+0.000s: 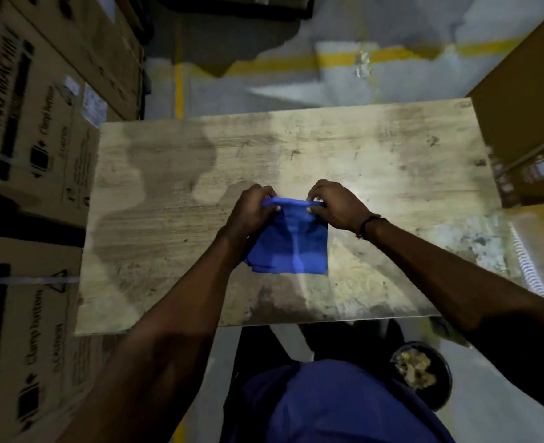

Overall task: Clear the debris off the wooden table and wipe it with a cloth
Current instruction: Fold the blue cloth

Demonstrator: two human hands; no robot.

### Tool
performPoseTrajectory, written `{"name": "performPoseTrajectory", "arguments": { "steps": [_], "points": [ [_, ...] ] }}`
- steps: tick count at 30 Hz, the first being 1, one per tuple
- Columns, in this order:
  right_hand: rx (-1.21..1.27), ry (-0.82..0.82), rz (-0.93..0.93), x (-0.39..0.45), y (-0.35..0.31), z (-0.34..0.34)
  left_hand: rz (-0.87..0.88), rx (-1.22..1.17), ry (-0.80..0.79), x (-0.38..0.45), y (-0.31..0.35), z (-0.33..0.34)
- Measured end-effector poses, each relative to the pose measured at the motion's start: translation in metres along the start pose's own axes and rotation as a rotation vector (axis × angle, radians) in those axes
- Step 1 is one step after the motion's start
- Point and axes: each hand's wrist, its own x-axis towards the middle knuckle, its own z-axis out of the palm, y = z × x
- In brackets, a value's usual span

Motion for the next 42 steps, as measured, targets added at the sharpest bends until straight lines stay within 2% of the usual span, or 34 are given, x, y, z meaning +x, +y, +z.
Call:
{"name": "performPoseTrajectory", "arguments": {
  "steps": [3, 10, 14, 20, 26, 30, 33, 36, 39, 42],
  "points": [
    [-0.017, -0.046, -0.076, -0.012, -0.01, -0.042, 0.002, -0.008, 0.049, -0.013, 0.029, -0.018],
    [-0.105, -0.005, -0.302, -0.015, -0.063, -0.173, 0.051, -0.026, 0.253, -0.012, 0.113, -0.105],
    [-0.229, -0.024, -0.414, -0.016, -0.099, -0.24, 0.181, 0.036, 0.329, -0.005, 0.156, -0.161],
    [-0.363, 0.058, -0.39, -0.014, -0.139, -0.303, 0.28, 0.098, 0.401, -0.007, 0.212, -0.223],
    [-0.309, 0.144, -0.337, -0.011, -0.176, -0.346, 0.435, 0.22, 0.333, -0.007, 0.255, -0.272],
    [-0.257, 0.173, -0.329, -0.016, -0.194, -0.371, 0.493, 0.163, 0.237, -0.018, 0.286, -0.297],
    [-0.201, 0.224, -0.356, -0.018, -0.197, -0.383, 0.6, 0.223, 0.197, -0.023, 0.301, -0.311],
    [-0.031, 0.31, -0.379, -0.017, -0.196, -0.389, 0.66, 0.351, 0.27, -0.019, 0.308, -0.321],
    [0.249, 0.386, -0.355, -0.019, -0.198, -0.387, 0.678, 0.385, 0.35, -0.02, 0.316, -0.323],
    [0.408, 0.438, -0.368, -0.02, -0.203, -0.382, 0.675, 0.43, 0.414, -0.023, 0.325, -0.32]
  ]
}}
